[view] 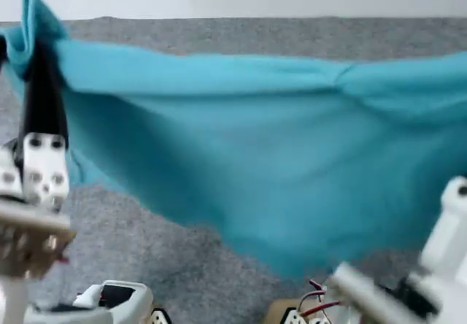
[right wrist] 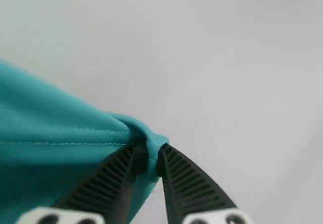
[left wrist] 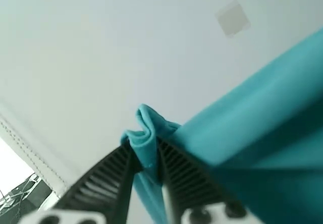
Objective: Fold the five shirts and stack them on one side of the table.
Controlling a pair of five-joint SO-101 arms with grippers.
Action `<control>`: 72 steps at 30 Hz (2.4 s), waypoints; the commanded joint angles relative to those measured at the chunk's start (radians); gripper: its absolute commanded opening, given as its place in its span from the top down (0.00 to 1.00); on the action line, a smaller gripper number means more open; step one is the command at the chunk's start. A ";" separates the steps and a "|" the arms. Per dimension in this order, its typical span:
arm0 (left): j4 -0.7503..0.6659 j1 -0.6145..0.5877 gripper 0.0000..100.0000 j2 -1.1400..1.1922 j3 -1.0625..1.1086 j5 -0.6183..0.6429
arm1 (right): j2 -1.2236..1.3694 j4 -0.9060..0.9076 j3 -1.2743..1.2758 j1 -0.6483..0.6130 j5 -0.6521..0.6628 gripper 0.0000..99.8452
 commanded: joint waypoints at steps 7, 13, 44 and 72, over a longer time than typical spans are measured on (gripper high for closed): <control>0.018 -0.012 0.99 -0.445 0.674 -0.002 | -0.016 -0.064 -0.002 0.013 0.069 0.99; 0.017 -0.014 0.99 -0.594 0.941 -0.003 | 0.002 -0.042 0.109 0.010 0.063 0.99; -1.085 -0.012 0.99 -0.032 1.767 0.000 | 0.007 -0.837 1.734 -0.136 0.063 0.99; -0.727 -0.040 0.99 0.810 0.848 -0.003 | 0.406 -1.079 1.508 -0.154 -0.003 0.99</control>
